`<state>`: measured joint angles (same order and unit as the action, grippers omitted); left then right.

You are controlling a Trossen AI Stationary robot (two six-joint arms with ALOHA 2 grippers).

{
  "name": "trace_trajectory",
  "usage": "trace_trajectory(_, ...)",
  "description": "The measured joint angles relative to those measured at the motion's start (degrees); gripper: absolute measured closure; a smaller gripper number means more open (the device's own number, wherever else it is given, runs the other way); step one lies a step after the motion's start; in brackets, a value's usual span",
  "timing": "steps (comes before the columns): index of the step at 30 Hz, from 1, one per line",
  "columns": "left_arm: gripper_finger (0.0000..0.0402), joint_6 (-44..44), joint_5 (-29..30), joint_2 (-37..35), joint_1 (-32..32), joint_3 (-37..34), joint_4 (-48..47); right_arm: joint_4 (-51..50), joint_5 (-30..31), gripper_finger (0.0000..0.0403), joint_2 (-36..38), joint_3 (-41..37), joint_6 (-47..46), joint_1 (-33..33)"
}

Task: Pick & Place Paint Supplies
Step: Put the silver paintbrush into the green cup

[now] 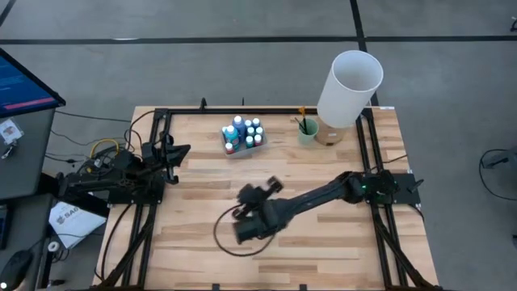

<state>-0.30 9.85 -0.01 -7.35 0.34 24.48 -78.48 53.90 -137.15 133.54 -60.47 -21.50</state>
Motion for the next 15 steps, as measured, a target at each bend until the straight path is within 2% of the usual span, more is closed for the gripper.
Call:
trace_trajectory(3,0.04,0.0,0.0,0.0,0.0,0.0,0.0,-12.6,7.4,0.0402,3.1,0.1,-10.0,-1.1)
trace_trajectory(5,0.04,0.0,0.0,0.0,0.0,0.0,0.0,-10.7,10.6,0.0402,4.8,-1.7,-8.4,-0.9)
trace_trajectory(9,0.04,0.0,-0.1,0.0,0.0,0.0,0.1,-11.5,12.8,0.0402,11.7,-8.1,-6.9,0.9)
trace_trajectory(15,0.04,0.0,-0.1,0.0,0.0,0.0,0.6,-8.7,13.5,0.0402,24.6,-25.7,-6.7,4.7)
